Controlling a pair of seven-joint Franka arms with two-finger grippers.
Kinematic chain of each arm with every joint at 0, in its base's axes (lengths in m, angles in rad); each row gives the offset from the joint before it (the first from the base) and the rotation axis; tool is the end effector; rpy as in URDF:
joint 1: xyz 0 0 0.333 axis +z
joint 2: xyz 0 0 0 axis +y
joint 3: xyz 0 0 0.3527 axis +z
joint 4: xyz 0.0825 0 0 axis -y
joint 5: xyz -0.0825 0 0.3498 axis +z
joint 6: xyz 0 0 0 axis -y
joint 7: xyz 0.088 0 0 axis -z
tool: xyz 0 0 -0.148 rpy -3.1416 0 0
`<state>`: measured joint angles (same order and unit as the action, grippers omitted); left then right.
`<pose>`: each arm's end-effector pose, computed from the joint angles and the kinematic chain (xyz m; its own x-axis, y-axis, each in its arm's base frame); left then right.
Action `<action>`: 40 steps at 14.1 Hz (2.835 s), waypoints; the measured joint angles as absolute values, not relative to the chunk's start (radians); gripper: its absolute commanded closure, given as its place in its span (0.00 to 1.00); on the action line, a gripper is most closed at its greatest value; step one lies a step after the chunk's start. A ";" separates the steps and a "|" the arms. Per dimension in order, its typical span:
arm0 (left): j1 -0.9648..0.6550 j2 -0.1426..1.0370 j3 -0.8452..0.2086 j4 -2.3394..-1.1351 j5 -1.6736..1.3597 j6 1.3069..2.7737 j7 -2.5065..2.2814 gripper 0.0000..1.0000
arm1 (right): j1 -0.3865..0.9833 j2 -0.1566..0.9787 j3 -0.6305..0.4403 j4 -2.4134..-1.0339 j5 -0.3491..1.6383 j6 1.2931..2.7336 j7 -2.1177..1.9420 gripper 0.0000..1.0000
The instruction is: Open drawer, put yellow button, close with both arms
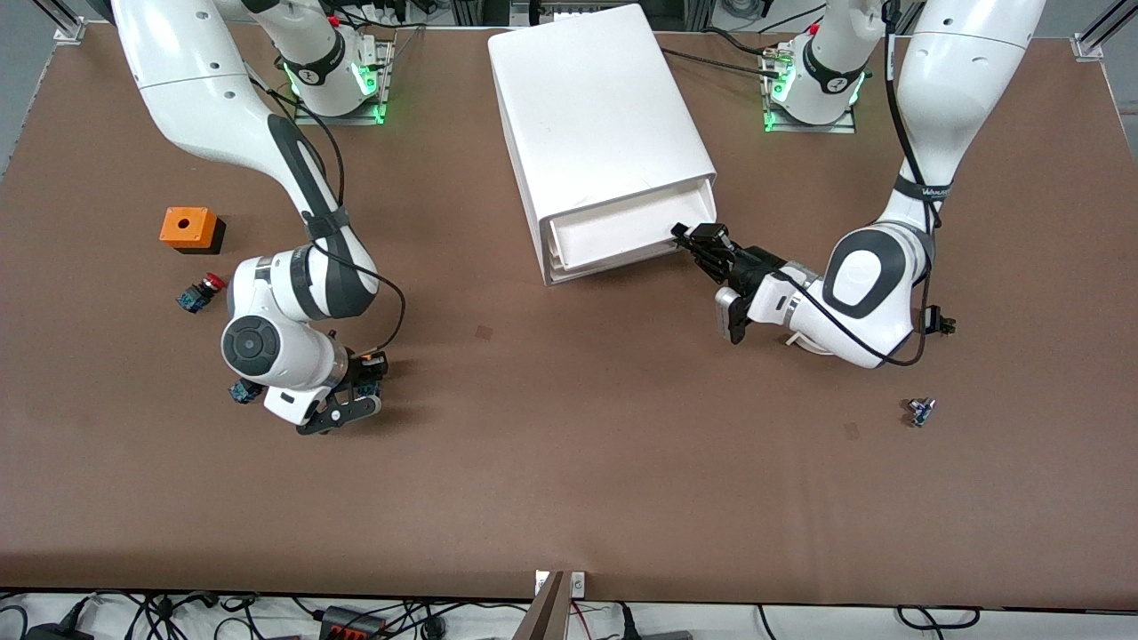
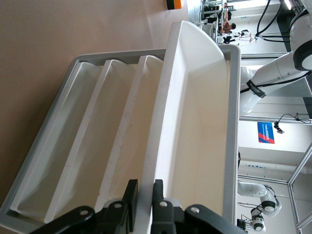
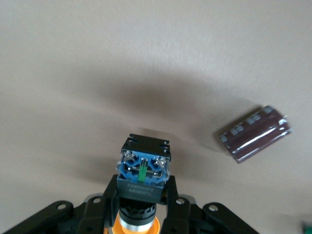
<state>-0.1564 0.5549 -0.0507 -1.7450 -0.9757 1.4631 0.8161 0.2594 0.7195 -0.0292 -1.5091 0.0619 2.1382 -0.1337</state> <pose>0.5296 -0.2401 0.3084 0.7717 -0.6356 -0.0216 -0.1891 -0.2617 0.9464 0.6759 0.1667 0.2402 0.9405 0.3289 -0.0855 0.3265 -0.9443 -0.0415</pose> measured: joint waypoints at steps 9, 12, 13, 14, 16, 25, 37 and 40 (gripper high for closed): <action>-0.118 0.620 -0.043 -1.633 -0.963 1.485 0.814 0.95 | 0.246 0.675 -0.040 -1.378 0.061 1.974 -0.138 0.99; -0.113 0.640 -0.040 -1.597 -0.964 1.488 0.811 0.93 | 0.246 0.661 -0.040 -1.378 0.061 1.947 -0.138 0.99; -0.112 0.645 -0.039 -1.586 -0.964 1.491 0.811 0.86 | 0.245 0.662 -0.041 -1.378 0.061 1.947 -0.138 0.99; -0.110 0.650 -0.037 -1.574 -0.964 1.495 0.811 0.81 | 0.244 0.662 -0.041 -1.378 0.061 1.947 -0.138 0.99; -0.108 0.655 -0.032 -1.559 -0.963 1.504 0.802 0.01 | 0.242 0.661 -0.041 -1.353 0.061 1.949 -0.139 1.00; -0.075 0.614 0.006 -1.464 -0.815 1.517 0.705 0.00 | 0.336 0.635 0.033 -1.103 0.063 1.828 -0.108 1.00; -0.106 0.488 -0.005 -1.224 -0.096 1.534 0.191 0.00 | 0.699 0.638 0.049 -1.049 0.064 1.875 0.450 1.00; -0.109 0.488 -0.004 -1.175 -0.053 1.533 0.158 0.00 | 0.718 0.656 0.056 -1.049 0.067 1.909 0.479 1.00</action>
